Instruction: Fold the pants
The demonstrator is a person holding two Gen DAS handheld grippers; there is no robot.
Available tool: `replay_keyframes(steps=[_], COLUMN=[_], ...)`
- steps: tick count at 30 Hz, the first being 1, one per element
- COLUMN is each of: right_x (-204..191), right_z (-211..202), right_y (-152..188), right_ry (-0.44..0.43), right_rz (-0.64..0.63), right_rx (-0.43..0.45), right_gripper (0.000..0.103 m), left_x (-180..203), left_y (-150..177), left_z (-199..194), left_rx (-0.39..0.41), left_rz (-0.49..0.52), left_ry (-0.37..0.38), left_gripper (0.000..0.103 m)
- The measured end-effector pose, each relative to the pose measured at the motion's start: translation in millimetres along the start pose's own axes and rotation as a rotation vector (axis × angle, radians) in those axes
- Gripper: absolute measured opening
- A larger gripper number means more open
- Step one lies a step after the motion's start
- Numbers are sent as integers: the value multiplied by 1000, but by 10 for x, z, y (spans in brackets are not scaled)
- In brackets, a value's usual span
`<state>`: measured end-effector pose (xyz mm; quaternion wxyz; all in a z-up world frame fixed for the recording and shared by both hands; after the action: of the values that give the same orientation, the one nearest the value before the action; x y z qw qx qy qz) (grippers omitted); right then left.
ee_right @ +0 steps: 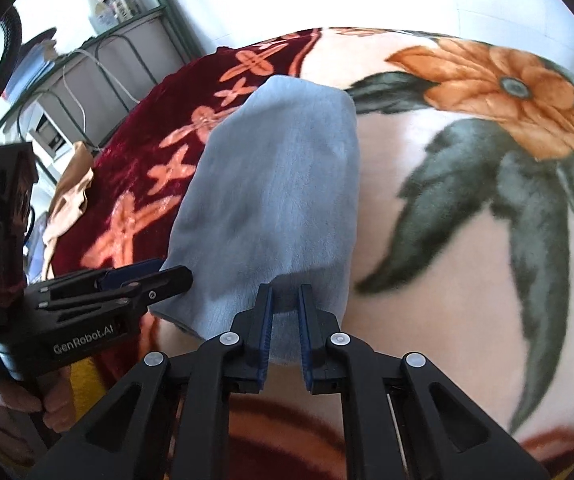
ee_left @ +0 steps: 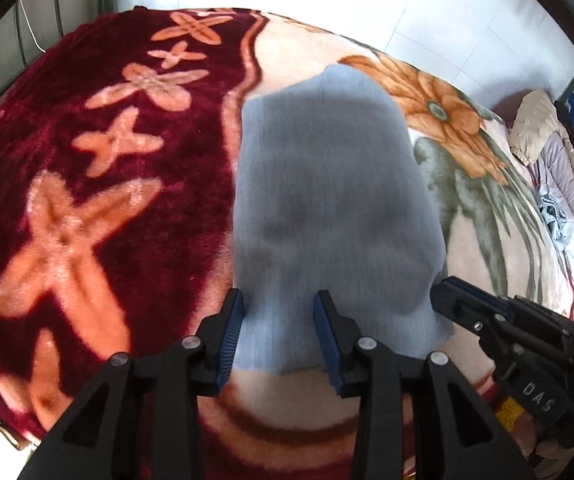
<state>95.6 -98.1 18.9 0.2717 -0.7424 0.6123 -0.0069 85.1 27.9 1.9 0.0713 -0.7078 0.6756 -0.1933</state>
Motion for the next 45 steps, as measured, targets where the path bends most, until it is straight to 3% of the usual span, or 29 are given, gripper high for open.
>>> replay_keyframes(steps=[4, 6, 11, 22, 31, 45], right_x=[-74, -129, -196, -132, -113, -107], right_z=[-101, -135, -176, -208, -168, -149], right_y=[91, 154, 273, 360, 391, 391], right_ry=[10, 27, 66, 86, 80, 75], right_rz=[-18, -42, -80, -63, -38, -23], right_rx=[6, 12, 21, 25, 15, 12], right_gripper=[23, 35, 45, 46, 46, 46], left_x=[54, 87, 142, 93, 126, 114], left_y=[93, 148, 269, 397, 423, 410], left_z=[-133, -193, -300, -269, -262, -246], left_rx=[13, 20, 33, 1, 5, 3], left_rz=[-9, -11, -9, -57, -29, -29], left_ry=[3, 0, -33, -76, -124, -126], left_gripper=[49, 52, 70, 77, 78, 78])
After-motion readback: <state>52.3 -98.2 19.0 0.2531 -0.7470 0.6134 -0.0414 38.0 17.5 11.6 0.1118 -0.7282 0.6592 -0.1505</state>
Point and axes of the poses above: each gripper's, at about its wrist camera, not at the fingertips, and z roughly the way its jaws point, x to its right, y to its underside, the point moved 6 cm from there along z, roughly the way its jaws point, and after that the axes turned 6 degrees about -x, right-handed, at the moved point
